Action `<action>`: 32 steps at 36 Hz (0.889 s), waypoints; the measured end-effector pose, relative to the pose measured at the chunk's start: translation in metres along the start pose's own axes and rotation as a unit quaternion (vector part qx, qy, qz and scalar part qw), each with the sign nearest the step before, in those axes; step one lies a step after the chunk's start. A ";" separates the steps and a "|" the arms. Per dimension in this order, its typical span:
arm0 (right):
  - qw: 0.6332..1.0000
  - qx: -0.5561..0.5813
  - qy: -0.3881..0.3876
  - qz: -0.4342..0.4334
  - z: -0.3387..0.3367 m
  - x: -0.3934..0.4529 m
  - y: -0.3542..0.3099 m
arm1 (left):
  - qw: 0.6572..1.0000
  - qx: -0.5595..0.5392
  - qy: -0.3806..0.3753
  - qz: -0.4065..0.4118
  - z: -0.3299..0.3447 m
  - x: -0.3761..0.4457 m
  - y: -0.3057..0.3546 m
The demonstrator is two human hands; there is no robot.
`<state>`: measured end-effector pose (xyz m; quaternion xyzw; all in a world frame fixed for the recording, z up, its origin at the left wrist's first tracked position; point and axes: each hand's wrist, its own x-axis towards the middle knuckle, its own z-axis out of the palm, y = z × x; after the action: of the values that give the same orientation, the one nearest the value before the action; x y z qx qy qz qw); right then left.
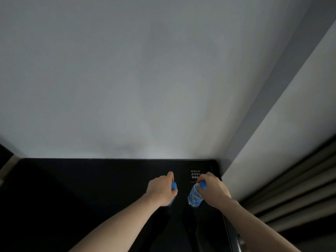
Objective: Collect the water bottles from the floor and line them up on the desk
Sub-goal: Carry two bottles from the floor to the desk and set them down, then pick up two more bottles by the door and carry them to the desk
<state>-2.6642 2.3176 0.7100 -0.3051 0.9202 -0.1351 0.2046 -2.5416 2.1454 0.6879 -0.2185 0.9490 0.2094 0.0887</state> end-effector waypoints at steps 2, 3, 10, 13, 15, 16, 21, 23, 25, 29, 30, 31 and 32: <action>1.000 -0.023 -0.007 0.000 0.000 -0.003 -0.002 | 1.000 0.014 -0.004 -0.005 0.000 -0.003 0.000; 1.000 -0.029 -0.004 0.003 0.000 -0.005 -0.005 | 1.000 0.017 -0.005 -0.006 -0.001 -0.005 -0.001; 0.998 0.004 0.068 -0.008 0.007 -0.028 -0.036 | 1.000 0.005 -0.003 0.007 -0.017 -0.028 -0.023; 0.996 0.022 0.055 -0.066 0.017 -0.040 -0.063 | 1.000 -0.014 0.017 -0.004 -0.030 -0.054 -0.043; 0.994 0.037 0.034 -0.102 0.025 -0.046 -0.085 | 0.999 -0.023 0.034 -0.015 -0.037 -0.079 -0.066; 0.992 0.041 0.022 -0.118 0.030 -0.049 -0.097 | 0.999 -0.025 0.043 -0.019 -0.041 -0.094 -0.079; 0.982 0.031 -0.035 -0.181 0.062 -0.066 -0.171 | 0.994 -0.012 0.093 -0.057 -0.059 -0.173 -0.161; 0.978 0.032 -0.052 -0.201 0.080 -0.073 -0.208 | 0.992 -0.011 0.101 -0.073 -0.066 -0.206 -0.198; 0.974 0.034 -0.073 -0.211 0.098 -0.082 -0.245 | 0.991 -0.014 0.103 -0.083 -0.075 -0.239 -0.236; 0.967 0.022 -0.109 -0.228 0.135 -0.098 -0.319 | 0.988 -0.030 0.110 -0.100 -0.095 -0.300 -0.305; 0.966 0.018 -0.114 -0.231 0.142 -0.102 -0.336 | 0.987 -0.032 0.114 -0.108 -0.100 -0.313 -0.320; 0.965 0.014 -0.117 -0.235 0.149 -0.104 -0.352 | 0.986 -0.031 0.119 -0.117 -0.104 -0.326 -0.334; 0.963 0.011 -0.120 -0.240 0.156 -0.106 -0.368 | 0.984 -0.028 0.123 -0.125 -0.107 -0.338 -0.347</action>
<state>-2.3293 2.0778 0.7414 -0.5285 0.7872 -0.1529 0.2786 -2.0932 1.9429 0.7475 -0.3622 0.9114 0.1949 -0.0094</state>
